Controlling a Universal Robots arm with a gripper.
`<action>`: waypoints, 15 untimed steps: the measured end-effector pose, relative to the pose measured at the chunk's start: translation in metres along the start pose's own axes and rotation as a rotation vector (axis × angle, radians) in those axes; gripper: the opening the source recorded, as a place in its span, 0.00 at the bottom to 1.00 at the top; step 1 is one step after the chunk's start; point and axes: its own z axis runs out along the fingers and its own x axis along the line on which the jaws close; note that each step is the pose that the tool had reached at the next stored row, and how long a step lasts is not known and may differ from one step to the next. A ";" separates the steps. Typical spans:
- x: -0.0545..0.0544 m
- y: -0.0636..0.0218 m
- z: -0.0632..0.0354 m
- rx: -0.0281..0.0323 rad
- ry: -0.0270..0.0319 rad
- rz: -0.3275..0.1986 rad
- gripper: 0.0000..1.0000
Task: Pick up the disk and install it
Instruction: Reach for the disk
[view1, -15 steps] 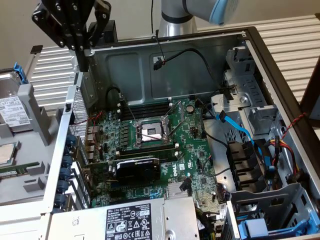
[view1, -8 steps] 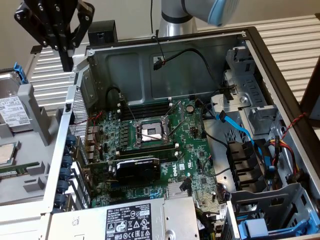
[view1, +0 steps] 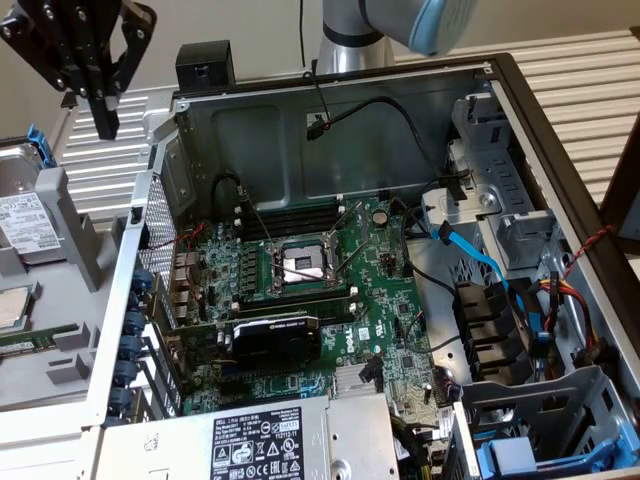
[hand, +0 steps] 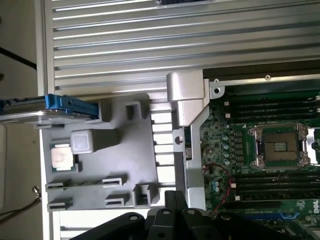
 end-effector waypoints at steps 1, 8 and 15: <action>0.002 0.0013 0.0007 0.0028 -0.0032 0.000 0.11; 0.011 0.0115 0.0041 0.0064 -0.0614 -0.001 0.11; 0.028 0.0148 0.0069 0.0142 -0.0714 -0.003 0.11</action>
